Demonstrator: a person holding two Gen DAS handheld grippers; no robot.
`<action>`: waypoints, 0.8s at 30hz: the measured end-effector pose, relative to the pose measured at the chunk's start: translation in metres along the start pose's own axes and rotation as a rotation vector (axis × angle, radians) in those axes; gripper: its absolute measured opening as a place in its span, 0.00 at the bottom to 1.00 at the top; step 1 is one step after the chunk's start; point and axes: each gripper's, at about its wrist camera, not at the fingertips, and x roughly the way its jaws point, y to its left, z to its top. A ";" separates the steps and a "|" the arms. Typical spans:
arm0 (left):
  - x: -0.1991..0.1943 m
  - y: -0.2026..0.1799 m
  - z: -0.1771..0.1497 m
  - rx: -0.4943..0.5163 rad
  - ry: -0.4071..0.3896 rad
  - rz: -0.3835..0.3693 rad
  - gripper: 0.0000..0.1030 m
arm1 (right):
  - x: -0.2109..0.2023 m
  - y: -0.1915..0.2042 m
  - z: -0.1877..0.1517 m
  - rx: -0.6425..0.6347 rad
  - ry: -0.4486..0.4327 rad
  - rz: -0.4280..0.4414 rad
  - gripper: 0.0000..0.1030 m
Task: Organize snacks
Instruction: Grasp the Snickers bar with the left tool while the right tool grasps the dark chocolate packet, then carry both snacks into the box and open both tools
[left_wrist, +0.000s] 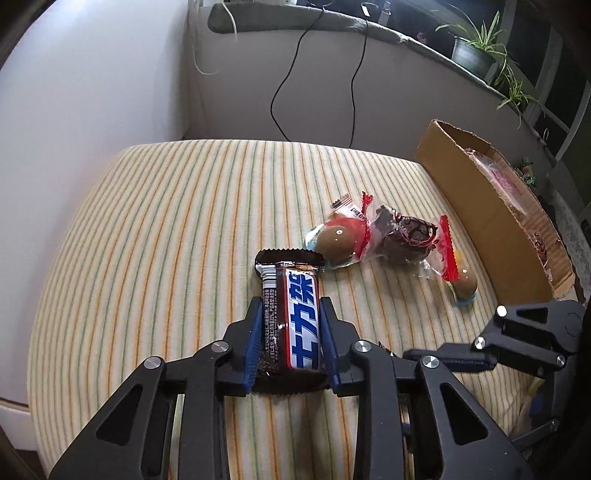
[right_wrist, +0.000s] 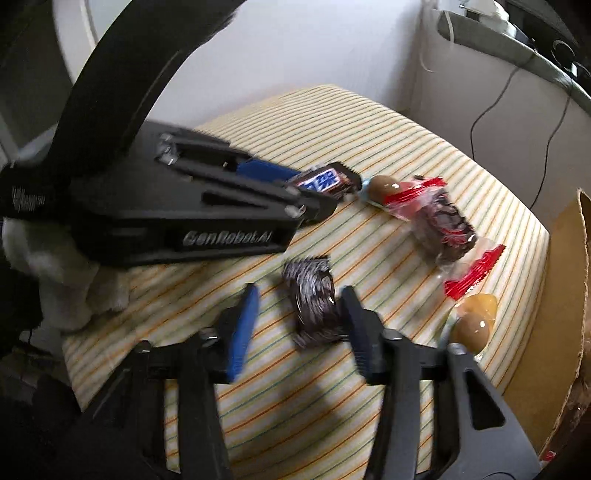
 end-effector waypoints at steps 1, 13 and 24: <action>-0.001 0.001 -0.001 -0.004 -0.004 -0.002 0.26 | 0.000 0.001 0.000 -0.004 0.001 -0.004 0.32; -0.025 0.006 -0.018 -0.067 -0.039 -0.014 0.26 | -0.007 -0.001 0.000 0.053 -0.028 -0.022 0.25; -0.048 -0.023 -0.015 -0.060 -0.091 -0.069 0.26 | -0.060 -0.026 -0.023 0.148 -0.128 -0.048 0.25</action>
